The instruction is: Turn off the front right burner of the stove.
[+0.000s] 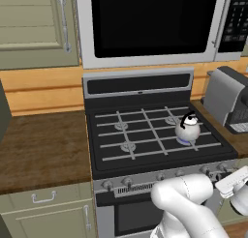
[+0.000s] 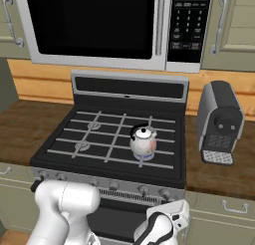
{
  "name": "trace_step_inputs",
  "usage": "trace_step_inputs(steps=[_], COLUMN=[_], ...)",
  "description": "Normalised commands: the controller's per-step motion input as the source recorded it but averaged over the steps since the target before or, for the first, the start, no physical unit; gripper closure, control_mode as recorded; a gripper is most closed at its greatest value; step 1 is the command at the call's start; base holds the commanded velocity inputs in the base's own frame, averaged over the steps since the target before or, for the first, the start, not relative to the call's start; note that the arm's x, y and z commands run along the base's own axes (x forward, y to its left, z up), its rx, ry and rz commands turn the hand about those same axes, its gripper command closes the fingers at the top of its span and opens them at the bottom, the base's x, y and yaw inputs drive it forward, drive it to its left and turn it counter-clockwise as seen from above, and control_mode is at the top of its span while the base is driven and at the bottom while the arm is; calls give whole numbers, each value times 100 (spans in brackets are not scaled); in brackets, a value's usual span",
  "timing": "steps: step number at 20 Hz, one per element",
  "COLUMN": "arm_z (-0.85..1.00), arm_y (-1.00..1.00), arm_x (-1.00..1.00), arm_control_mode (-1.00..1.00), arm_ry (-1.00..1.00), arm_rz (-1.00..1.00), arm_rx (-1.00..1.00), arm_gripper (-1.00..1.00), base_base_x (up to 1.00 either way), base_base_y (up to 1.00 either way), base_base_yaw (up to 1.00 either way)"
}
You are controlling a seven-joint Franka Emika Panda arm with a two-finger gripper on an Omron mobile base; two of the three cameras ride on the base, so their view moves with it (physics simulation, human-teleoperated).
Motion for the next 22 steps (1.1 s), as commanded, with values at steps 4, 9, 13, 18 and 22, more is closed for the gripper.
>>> trace_step_inputs(steps=[4,9,13,18,22], arm_z=[9,17,9,-9,-5], arm_y=[0,0,10,19,3], arm_x=[1,0,0,0,0], arm_control_mode=[-100,-100,-100,-100,-100], arm_ry=[0,0,0,0,0], arm_rz=[2,5,5,4,1], arm_rx=[0,0,-1,-3,0], arm_gripper=[-100,-100,-100,-100,-100], base_base_x=[0,0,0,0,0], base_base_y=[0,0,0,0,0], base_base_yaw=[0,0,0,0,0])
